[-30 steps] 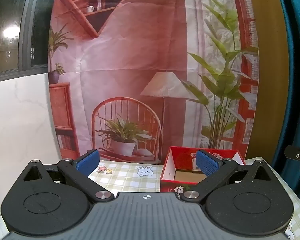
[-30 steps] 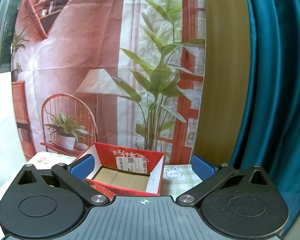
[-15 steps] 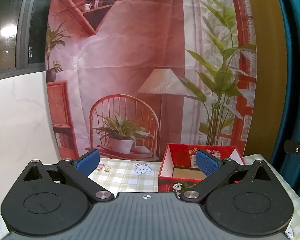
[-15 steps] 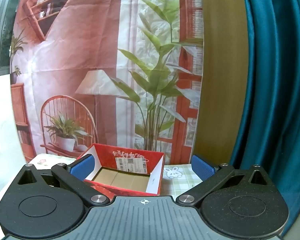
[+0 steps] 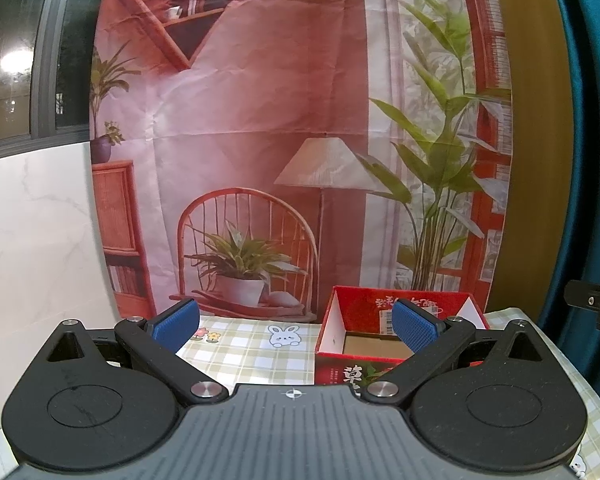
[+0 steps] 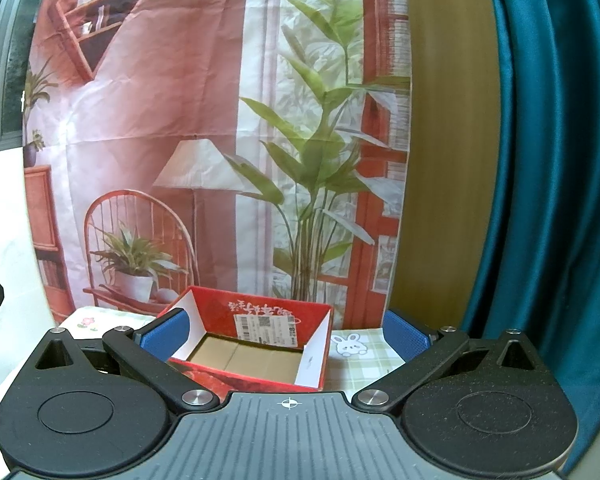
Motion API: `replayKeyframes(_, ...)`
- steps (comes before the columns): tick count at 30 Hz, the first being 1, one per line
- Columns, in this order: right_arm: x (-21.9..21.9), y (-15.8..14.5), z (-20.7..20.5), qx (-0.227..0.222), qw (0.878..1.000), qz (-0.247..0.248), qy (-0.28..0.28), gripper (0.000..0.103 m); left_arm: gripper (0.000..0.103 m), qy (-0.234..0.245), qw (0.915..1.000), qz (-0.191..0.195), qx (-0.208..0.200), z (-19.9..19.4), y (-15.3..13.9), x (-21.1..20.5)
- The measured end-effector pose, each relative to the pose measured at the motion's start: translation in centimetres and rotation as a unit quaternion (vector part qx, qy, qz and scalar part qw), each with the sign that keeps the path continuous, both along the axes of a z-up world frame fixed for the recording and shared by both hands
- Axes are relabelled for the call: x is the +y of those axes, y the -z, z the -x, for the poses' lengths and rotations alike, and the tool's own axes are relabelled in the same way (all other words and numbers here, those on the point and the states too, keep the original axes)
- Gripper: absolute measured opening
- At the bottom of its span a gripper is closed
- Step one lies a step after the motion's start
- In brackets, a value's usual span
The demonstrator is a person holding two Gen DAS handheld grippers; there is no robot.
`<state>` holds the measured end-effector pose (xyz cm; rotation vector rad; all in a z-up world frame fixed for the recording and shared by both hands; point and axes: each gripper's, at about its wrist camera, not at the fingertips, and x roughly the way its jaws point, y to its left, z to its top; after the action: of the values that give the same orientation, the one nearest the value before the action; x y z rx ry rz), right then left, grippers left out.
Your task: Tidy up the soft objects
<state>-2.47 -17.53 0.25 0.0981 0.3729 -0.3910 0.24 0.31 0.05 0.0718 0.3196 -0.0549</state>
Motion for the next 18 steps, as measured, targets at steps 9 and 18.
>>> replayKeyframes(9, 1.2, -0.2, -0.1, 0.001, 1.000, 0.005, -0.005, 0.103, 0.103, 0.003, 1.0000, 0.001, -0.001, 0.0, 0.1, -0.2)
replayKeyframes(18, 1.3, -0.1, -0.2, -0.001, 1.000, -0.001, -0.005, 0.103, 0.103, 0.005, 1.0000, 0.008, -0.003, 0.1, 0.1, 0.0)
